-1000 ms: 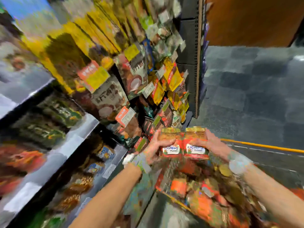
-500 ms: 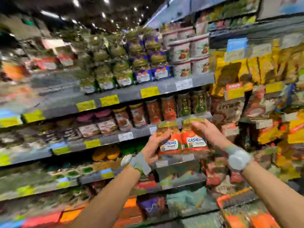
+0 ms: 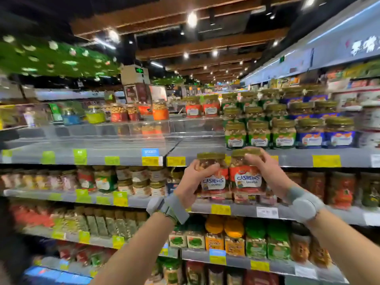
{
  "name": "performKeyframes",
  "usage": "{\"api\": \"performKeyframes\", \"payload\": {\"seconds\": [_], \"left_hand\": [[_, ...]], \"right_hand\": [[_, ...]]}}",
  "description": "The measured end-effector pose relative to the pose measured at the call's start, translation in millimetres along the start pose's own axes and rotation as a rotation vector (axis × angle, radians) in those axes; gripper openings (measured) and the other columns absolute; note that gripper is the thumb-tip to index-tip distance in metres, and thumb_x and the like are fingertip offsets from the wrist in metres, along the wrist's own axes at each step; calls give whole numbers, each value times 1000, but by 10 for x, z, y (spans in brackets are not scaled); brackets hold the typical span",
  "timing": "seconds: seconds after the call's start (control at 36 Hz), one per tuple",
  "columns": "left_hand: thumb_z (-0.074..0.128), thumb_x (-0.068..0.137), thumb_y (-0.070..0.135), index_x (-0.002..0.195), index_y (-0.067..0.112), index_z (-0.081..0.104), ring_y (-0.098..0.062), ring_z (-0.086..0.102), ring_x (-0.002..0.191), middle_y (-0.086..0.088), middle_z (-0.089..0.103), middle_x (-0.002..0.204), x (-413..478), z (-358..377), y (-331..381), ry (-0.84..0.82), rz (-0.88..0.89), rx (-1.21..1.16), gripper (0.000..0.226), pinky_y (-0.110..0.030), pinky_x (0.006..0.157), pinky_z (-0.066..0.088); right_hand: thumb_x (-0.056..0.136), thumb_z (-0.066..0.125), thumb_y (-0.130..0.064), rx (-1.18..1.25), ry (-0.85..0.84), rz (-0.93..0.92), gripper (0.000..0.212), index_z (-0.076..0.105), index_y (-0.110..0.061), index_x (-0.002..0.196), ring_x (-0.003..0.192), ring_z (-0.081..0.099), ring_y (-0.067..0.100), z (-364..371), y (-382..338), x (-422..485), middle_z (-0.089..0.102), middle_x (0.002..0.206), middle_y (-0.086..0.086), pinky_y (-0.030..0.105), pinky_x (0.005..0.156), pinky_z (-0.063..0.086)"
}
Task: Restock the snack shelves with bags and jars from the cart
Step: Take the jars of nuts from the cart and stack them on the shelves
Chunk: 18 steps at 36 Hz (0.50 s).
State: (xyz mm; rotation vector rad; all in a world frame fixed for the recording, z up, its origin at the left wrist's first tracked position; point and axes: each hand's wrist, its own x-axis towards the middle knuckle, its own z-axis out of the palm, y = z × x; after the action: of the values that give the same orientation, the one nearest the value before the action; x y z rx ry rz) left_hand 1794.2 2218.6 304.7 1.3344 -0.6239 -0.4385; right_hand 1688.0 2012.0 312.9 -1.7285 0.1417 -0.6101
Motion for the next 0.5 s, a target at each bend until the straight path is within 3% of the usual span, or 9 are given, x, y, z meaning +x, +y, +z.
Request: {"api": "performKeyframes", "payload": {"seconds": [0.06, 0.11, 0.17, 0.25, 0.31, 0.39, 0.44, 0.5], "left_hand": [[91, 64, 36, 108, 15, 65, -35, 72, 96, -14, 74, 104, 13, -409, 191, -1, 24, 34, 55, -52, 87, 58], [89, 71, 25, 107, 14, 66, -35, 71, 93, -19, 72, 104, 38, -690, 343, -9, 37, 30, 44, -49, 81, 60], [87, 71, 17, 111, 11, 65, -36, 70, 95, -21, 71, 108, 83, -934, 474, -7, 50, 23, 46, -48, 83, 59], [84, 73, 17, 123, 8, 62, -39, 70, 102, -20, 72, 116, 193, -1213, 605, -25, 66, 46, 55, -51, 89, 58], [82, 77, 12, 117, 11, 64, -33, 73, 95, -14, 75, 109, 318, -1415, 646, -7, 74, 48, 43, -44, 82, 61], [77, 81, 9, 110, 14, 66, -23, 74, 81, -7, 77, 97, 484, -1599, 686, 3, 75, 13, 32, -33, 67, 60], [81, 78, 10, 112, 12, 66, -23, 74, 82, -8, 76, 99, 624, -1679, 711, 16, 75, 9, 38, -33, 69, 60], [86, 69, 13, 112, 12, 68, -26, 74, 88, -9, 76, 104, 794, -1743, 737, 35, 105, 15, 46, -38, 79, 61]], "right_hand": [[73, 77, -60, 25, 5, -53, 52, 60, -35, 116, 99, 71, 12, 382, -129, 159, 72, 112, -2, 32, 85, 55], [64, 75, -69, 8, 9, -68, 65, 59, -36, 119, 102, 70, 13, 657, -227, 285, 71, 115, -2, 36, 90, 55], [58, 72, -72, 0, -19, -90, 75, 60, -32, 120, 102, 70, 17, 903, -287, 436, 71, 115, 1, 42, 93, 56], [61, 72, -70, -59, -42, -90, 69, 63, -26, 112, 97, 72, 26, 1165, -400, 618, 75, 104, 8, 50, 93, 55], [62, 72, -68, -97, -57, -108, 64, 65, -21, 105, 96, 70, 34, 1320, -442, 772, 75, 101, 12, 52, 92, 55], [56, 74, -65, -144, -62, -97, 68, 65, -21, 108, 92, 73, 27, 1424, -482, 1033, 77, 95, 3, 37, 77, 60], [48, 80, -64, -171, -82, -96, 80, 62, -24, 115, 88, 74, 17, 1441, -515, 1222, 76, 96, -1, 27, 73, 58], [47, 89, -61, -219, -95, -93, 84, 60, -27, 118, 90, 73, 14, 1429, -568, 1417, 74, 105, 0, 27, 76, 57]]}}
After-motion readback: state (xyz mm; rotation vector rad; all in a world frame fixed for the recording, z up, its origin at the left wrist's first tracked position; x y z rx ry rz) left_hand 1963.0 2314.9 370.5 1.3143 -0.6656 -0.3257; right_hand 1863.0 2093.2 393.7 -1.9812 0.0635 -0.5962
